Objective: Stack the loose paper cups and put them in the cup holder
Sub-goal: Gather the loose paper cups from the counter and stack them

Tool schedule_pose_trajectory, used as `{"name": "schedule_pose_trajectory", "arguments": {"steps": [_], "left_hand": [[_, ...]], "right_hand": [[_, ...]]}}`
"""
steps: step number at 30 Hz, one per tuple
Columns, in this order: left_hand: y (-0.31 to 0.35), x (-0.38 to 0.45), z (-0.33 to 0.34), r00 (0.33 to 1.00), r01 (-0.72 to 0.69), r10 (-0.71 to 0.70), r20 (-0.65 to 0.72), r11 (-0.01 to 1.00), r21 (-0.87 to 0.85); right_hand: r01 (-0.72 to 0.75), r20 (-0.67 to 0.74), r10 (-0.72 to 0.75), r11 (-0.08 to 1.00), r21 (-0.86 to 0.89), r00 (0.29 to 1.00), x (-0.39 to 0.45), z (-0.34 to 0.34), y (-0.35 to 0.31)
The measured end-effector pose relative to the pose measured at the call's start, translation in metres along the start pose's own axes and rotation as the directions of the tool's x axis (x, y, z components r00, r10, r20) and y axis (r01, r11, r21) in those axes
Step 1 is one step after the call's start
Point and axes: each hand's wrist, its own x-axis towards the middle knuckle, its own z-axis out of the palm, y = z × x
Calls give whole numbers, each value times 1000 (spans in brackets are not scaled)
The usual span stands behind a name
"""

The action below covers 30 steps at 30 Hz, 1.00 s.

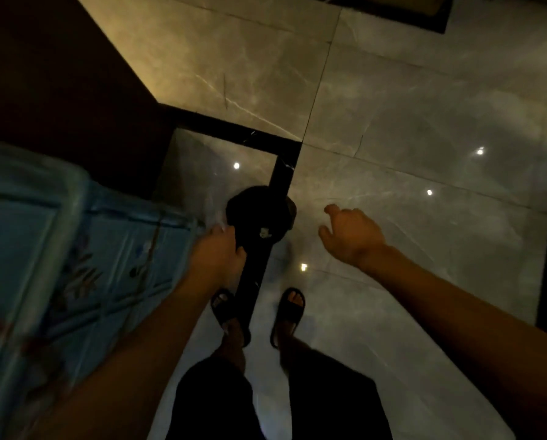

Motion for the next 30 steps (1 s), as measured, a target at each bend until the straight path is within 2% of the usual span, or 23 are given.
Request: {"name": "schedule_pose_trajectory", "arguments": {"steps": [2, 4, 6, 11, 14, 17, 18, 21, 25, 26, 27, 29, 30], "left_hand": [[-5, -41, -13, 998, 58, -58, 12, 998, -28], [-15, -83, -21, 997, 69, -71, -31, 996, -54], [-26, -121, -19, 993, 83, -92, -73, 990, -117], [-68, -211, 26, 985, 166, -173, -6, 954, -248], [-82, -271, 75, 956, 292, -268, 118, 909, -298], [-82, -329, 125, 928, 327, -240, 286, 891, -315], [-81, -346, 140, 916, 327, -214, 339, 887, -326], [-79, -368, 153, 893, 386, -228, 389, 833, -397], [-76, -386, 146, 884, 458, -320, 340, 739, -494], [-73, -385, 147, 876, 475, -323, 359, 710, -520], [-70, -383, 155, 876, 472, -317, 364, 722, -507], [-45, -412, 161, 826, 564, -454, 335, 641, -521], [-39, -411, 164, 835, 551, -440, 331, 658, -514]], "right_hand": [[10, 6, -10, 999, 40, 1000, -33, -13, -9], [48, -5, -48, 997, 53, 999, -65, -15, -24], [55, -36, -51, 988, 143, 998, -93, -9, -40], [65, -10, -64, 970, 236, 998, -176, 53, -72], [15, 158, -32, 993, 113, 987, -245, 112, -73], [165, 479, -89, 979, -118, 873, -289, 143, -75], [203, 504, -123, 973, -107, 855, -291, 142, -78], [213, 432, -177, 976, -36, 884, -276, 126, -85], [400, 537, -262, 903, -156, 802, -266, 117, -93], [422, 543, -275, 891, -166, 793, -260, 116, -90], [406, 552, -253, 897, -173, 795, -261, 116, -84], [584, 560, -377, 772, -250, 738, -249, 93, -95], [614, 540, -402, 731, -297, 740, -245, 93, -86]]}}
